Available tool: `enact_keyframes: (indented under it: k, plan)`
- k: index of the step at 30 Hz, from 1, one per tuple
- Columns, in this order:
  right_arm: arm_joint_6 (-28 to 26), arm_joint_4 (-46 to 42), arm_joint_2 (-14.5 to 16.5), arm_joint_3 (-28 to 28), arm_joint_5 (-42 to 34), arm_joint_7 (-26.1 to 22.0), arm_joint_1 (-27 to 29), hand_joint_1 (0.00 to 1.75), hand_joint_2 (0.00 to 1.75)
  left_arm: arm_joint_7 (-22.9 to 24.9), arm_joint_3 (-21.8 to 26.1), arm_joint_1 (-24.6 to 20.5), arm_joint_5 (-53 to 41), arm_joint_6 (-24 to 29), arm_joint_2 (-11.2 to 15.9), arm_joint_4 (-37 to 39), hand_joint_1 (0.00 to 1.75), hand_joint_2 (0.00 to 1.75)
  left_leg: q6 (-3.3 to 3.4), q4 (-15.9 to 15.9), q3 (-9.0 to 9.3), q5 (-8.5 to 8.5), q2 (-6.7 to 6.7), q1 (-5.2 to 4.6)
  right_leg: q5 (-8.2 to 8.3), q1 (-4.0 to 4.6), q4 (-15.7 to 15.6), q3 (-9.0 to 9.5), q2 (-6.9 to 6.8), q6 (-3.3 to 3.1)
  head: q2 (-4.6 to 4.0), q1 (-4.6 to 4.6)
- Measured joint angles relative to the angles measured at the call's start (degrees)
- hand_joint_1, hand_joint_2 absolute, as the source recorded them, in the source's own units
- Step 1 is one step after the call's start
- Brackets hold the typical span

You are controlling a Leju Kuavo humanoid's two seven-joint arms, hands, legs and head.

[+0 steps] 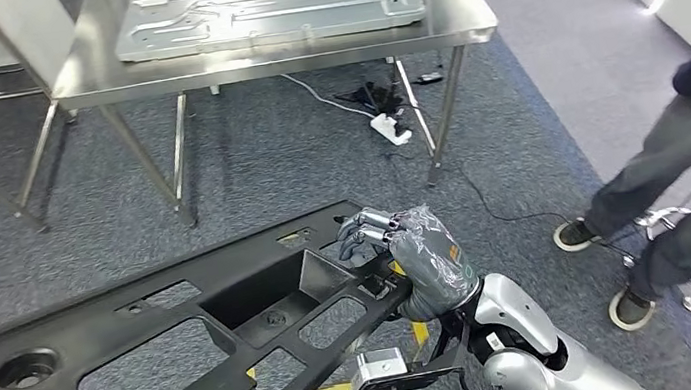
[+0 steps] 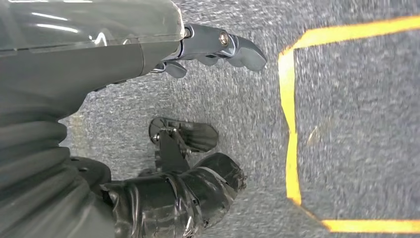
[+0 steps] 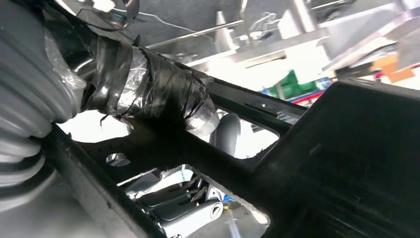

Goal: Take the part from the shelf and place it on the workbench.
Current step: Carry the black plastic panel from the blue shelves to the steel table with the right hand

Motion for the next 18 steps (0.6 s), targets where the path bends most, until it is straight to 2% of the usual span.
enact_keyframes:
  k: [1, 2, 3, 5, 6, 7, 9, 10, 11, 12, 13, 15, 16, 18]
  plan:
    - [0.05, 0.03, 0.0, 0.0, -0.04, -0.01, -0.18, 1.75, 1.75, 0.05, -0.01, -0.11, 0.0, 0.05, -0.04, 0.0, 0.0, 1.75, -0.17, 0.09, -0.12, 0.02, -0.78, -0.03, 1.39, -0.08, -3.59, 1.46, 1.41, -0.27, 0.0, -0.05]
    - [0.15, 0.08, -0.01, 0.0, -0.11, -0.04, -0.33, 1.75, 1.75, 0.1, -0.01, -0.22, 0.0, 0.08, -0.09, 0.0, 0.0, 1.75, -0.47, 0.1, -0.33, 0.14, -1.49, 0.06, 2.1, -0.08, -5.96, 2.45, 2.49, -0.44, 0.0, -0.03]
    - [0.28, 0.15, -0.01, 0.0, -0.22, -0.06, -0.47, 1.75, 1.75, 0.15, -0.02, -0.27, 0.0, 0.14, -0.14, 0.0, 0.0, 1.75, -0.87, 0.05, -0.59, 0.29, -2.16, 0.2, 2.17, -0.02, -7.06, 2.9, 3.15, -0.53, 0.0, 0.01]
    - [0.53, 0.27, 0.0, 0.01, -0.42, -0.1, -0.65, 1.75, 1.75, 0.21, -0.02, -0.2, -0.01, 0.3, -0.11, 0.01, 0.0, 1.75, -1.75, -0.29, -0.98, 0.71, -3.4, 0.45, 2.37, -0.02, -7.6, 3.19, 2.08, -0.74, 0.0, 0.14]
    - [0.62, 0.33, 0.02, 0.02, -0.48, -0.1, -0.76, 1.75, 1.75, 0.19, -0.03, -0.11, -0.01, 0.39, -0.07, 0.01, 0.0, 1.75, -2.07, -0.11, -1.22, 0.56, -2.68, 0.33, 2.57, -0.15, -7.99, 3.42, 1.4, -0.95, 0.0, 0.15]
    - [0.67, 0.4, 0.05, 0.04, -0.52, -0.1, -0.91, 1.75, 1.75, 0.14, -0.06, -0.1, -0.02, 0.48, -0.04, 0.01, 0.0, 1.75, -2.37, 0.88, -1.77, -0.11, -1.11, 0.18, 2.79, -0.3, -8.43, 3.71, 0.69, -1.18, 0.0, -0.06]
    - [0.72, 0.63, 0.09, 0.09, -0.7, -0.1, -1.15, 1.75, 1.75, 0.0, -0.16, -0.32, -0.03, 0.63, -0.03, 0.0, 0.0, 1.75, -2.9, 6.14, -4.29, -3.09, 3.22, 0.07, 2.93, -0.23, -8.91, 4.14, -0.79, -1.55, 0.0, -0.42]
    - [0.72, 0.79, 0.09, 0.11, -0.83, -0.1, -1.19, 1.75, 1.75, -0.05, -0.21, -0.45, -0.08, 0.67, -0.04, 0.0, 0.0, 1.75, -3.14, 9.62, -5.93, -4.7, 4.41, 0.21, 2.85, -0.11, -8.87, 4.19, -1.46, -1.69, 0.0, -0.6]
    - [0.73, 0.97, 0.09, 0.16, -0.98, -0.17, -1.15, 1.75, 1.75, -0.08, -0.26, -0.5, -0.13, 0.7, -0.06, 0.0, 0.0, 1.75, -3.33, 12.39, -7.21, -5.66, 4.94, 0.34, 2.74, -0.03, -8.76, 4.19, -2.09, -1.78, 0.0, -0.59]
    - [0.73, 1.13, 0.1, 0.23, -1.1, -0.29, -1.11, 1.75, 1.75, -0.11, -0.28, -0.45, -0.19, 0.7, -0.06, 0.0, 0.0, 1.75, -3.47, 13.54, -7.66, -5.69, 5.17, 0.43, 2.61, -0.03, -8.63, 4.19, -2.58, -1.81, 0.0, -0.62]
    - [0.72, 1.26, 0.11, 0.32, -1.15, -0.43, -1.09, 1.75, 1.75, -0.12, -0.31, -0.39, -0.26, 0.7, -0.06, 0.0, 0.0, 1.75, -3.55, 12.55, -7.01, -4.73, 5.29, 0.51, 2.45, -0.07, -8.47, 4.19, -2.95, -1.76, 0.0, -0.63]
    - [0.71, 1.37, 0.24, 0.51, -1.05, -0.65, -1.12, 1.75, 1.75, -0.11, -0.33, -0.39, -0.36, 0.7, -0.05, 0.0, 0.0, 1.75, -3.49, 6.01, -3.34, -1.82, 5.58, 0.6, 2.03, -0.16, -8.04, 4.23, -3.42, -1.42, 0.0, -0.63]
    - [0.71, 1.39, 0.32, 0.59, -0.93, -0.68, -1.17, 1.75, 1.75, -0.11, -0.33, -0.48, -0.42, 0.69, -0.05, 0.0, 0.0, 1.75, -3.32, 2.85, -1.55, -0.9, 5.72, 0.49, 1.78, -0.05, -7.77, 4.17, -3.55, -1.14, 0.0, -0.63]
    - [0.72, 1.55, 0.58, 0.81, -0.68, -0.69, -1.3, 1.75, 1.75, -0.07, -0.37, -0.59, -0.66, 0.64, -0.05, 0.0, 0.0, 1.75, -2.72, 0.21, -0.03, -0.79, 5.78, 0.17, 1.49, 0.16, -7.56, 4.11, -3.68, -0.54, 0.0, -0.56]
